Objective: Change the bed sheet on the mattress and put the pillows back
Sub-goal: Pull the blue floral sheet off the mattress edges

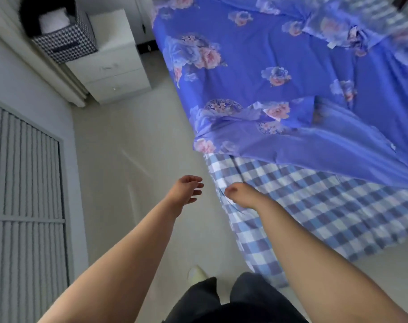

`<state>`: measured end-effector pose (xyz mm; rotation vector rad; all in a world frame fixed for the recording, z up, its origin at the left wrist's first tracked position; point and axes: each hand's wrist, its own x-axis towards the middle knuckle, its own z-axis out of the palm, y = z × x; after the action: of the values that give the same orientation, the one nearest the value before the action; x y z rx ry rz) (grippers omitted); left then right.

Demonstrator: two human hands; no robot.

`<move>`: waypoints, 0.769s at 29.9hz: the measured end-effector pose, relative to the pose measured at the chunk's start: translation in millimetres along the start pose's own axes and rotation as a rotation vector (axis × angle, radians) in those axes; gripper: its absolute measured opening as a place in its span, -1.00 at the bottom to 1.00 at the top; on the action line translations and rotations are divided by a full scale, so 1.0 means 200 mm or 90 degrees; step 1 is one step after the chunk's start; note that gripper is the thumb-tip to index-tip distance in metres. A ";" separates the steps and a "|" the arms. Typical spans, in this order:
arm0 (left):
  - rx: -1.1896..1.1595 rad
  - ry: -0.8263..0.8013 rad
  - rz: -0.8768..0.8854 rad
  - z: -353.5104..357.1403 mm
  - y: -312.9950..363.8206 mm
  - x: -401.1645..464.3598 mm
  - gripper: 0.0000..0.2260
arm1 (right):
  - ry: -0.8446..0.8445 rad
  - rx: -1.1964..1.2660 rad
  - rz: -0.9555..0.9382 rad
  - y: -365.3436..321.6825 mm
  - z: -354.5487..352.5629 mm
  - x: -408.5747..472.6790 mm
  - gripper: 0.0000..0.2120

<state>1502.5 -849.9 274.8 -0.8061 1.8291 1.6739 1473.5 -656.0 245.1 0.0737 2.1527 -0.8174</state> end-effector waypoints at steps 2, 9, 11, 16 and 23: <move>0.002 -0.009 0.002 -0.05 0.06 0.06 -0.83 | 0.055 0.048 -0.012 -0.11 -0.05 0.06 -0.75; 0.010 -0.042 -0.016 -0.12 0.42 0.41 -0.84 | 0.187 0.175 0.000 -0.28 -0.30 0.41 -0.81; 0.012 -0.037 -0.014 -0.18 0.55 0.54 -0.83 | 0.177 0.161 0.025 -0.34 -0.38 0.54 -0.80; -0.026 0.045 -0.016 -0.43 0.96 0.86 -0.82 | 0.121 0.153 0.010 -0.69 -0.69 0.93 -0.81; -0.097 0.101 -0.043 -0.77 1.36 1.28 -0.81 | 0.120 0.209 -0.044 -1.34 -1.08 1.40 -0.86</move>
<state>1129.9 -1007.7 288.7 -1.0807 1.7710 1.7657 1056.2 -802.9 285.7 0.2555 2.1835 -1.2417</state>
